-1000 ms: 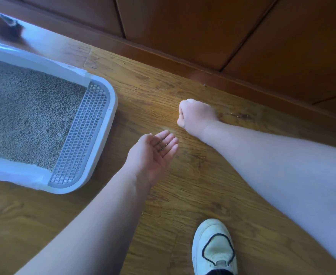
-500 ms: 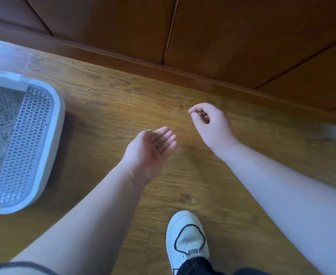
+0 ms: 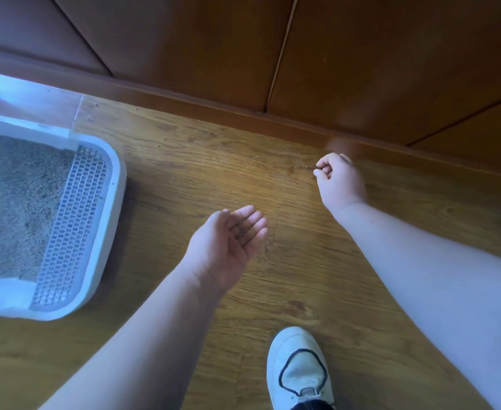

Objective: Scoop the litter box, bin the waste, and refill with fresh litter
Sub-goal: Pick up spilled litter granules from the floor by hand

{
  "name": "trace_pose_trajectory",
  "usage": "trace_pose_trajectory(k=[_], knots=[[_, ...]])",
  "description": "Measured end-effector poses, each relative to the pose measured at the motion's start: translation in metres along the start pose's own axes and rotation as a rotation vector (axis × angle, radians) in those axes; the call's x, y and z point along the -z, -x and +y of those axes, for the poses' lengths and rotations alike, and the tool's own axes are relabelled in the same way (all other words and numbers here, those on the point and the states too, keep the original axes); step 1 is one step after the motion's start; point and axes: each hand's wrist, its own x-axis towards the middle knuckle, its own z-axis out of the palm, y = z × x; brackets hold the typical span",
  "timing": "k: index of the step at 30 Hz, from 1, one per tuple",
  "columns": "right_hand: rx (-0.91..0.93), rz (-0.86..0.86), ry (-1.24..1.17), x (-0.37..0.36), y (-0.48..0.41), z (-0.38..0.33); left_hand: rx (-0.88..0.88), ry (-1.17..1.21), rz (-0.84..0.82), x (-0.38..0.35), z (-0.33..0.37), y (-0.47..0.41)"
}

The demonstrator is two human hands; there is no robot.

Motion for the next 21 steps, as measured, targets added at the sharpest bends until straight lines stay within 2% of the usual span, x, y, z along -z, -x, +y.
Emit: trace_pose_trajectory(k=[5,13,21], knots=[[0.052,-0.001,0.112,0.000,0.002,-0.001,-0.010,0.015,-0.023,0.006,-0.001,0.003],[0.027,-0.001,0.053,0.001,0.000,-0.014,0.007,0.019,-0.049,0.012,-0.006,0.005],[0.020,-0.048,0.133,-0.005,-0.003,-0.025,0.000,0.039,-0.018,0.019,0.005,0.012]])
